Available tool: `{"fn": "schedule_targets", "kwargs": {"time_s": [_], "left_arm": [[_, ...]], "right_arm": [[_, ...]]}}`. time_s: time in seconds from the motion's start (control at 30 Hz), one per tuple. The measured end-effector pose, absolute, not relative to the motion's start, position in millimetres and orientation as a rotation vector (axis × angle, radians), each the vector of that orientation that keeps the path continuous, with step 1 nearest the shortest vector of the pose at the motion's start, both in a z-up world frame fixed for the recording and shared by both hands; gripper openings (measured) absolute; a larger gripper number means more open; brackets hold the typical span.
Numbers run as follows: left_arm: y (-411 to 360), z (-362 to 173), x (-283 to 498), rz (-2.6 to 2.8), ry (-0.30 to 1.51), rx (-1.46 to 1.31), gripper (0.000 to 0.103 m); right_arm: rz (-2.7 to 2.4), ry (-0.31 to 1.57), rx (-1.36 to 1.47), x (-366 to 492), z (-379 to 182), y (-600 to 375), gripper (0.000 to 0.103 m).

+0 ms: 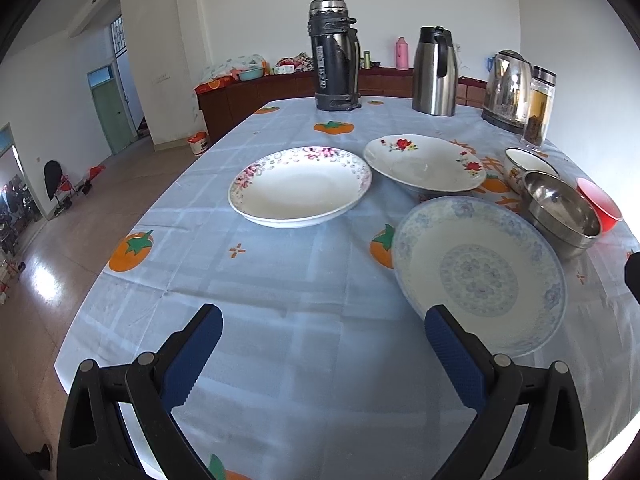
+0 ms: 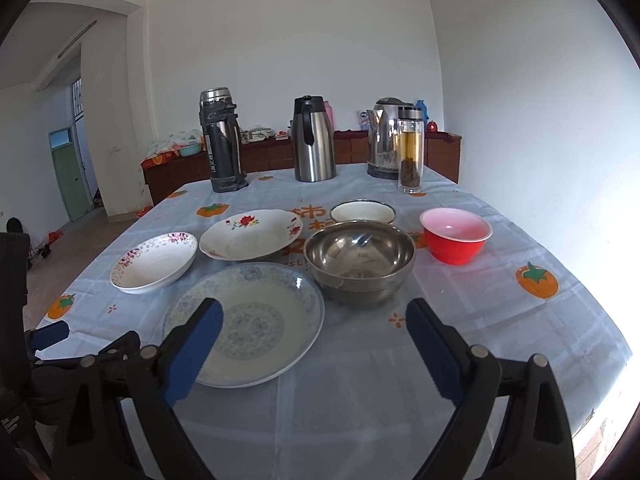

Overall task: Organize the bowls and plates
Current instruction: 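Reach both grippers to the pink-floral-rim plate and close on its rim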

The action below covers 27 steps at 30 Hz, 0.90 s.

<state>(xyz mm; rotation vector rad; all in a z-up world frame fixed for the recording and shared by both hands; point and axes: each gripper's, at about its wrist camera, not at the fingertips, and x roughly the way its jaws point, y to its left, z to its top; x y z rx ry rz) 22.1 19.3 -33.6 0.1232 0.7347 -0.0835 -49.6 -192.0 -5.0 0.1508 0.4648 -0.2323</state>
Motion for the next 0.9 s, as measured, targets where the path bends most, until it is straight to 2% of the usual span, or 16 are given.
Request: {"fn": "schedule_targets", "kwargs": {"time_s": [0.2, 0.37, 0.43, 0.5, 0.7, 0.77, 0.87, 0.9], "left_arm": [[65.3, -31.3, 57.3, 0.011, 0.787, 0.09, 0.102], [101.5, -26.3, 97.0, 0.004, 0.801, 0.096, 0.102], [109.6, -22.7, 115.5, -0.002, 0.79, 0.109, 0.102], [113.5, -19.4, 133.2, 0.003, 0.783, 0.123, 0.102], [126.6, -20.4, 188.1, -0.033, 0.87, 0.06, 0.101], [129.4, -23.2, 203.8, -0.045, 0.896, 0.04, 0.097], [133.7, -29.8, 226.6, -0.065, 0.941, 0.005, 0.077], [134.9, -33.0, 233.7, -0.08, 0.961, -0.011, 0.076]], "right_arm": [[-0.093, 0.513, 0.188, -23.1, -1.6, -181.8, 0.08], [0.105, 0.629, 0.398, 28.0, -8.3, -183.7, 0.077], [0.154, 0.664, 0.454, 49.9, -12.2, -179.9, 0.072], [0.197, 0.702, 0.492, 74.2, -16.4, -172.5, 0.06], [0.234, 0.773, 0.554, 126.8, -29.4, -153.2, 0.056], [0.231, 0.786, 0.568, 140.3, -32.6, -149.0, 0.051], [0.233, 0.815, 0.589, 157.5, -40.6, -141.8, 0.047], [0.232, 0.823, 0.594, 160.0, -42.1, -140.7, 0.048]]}}
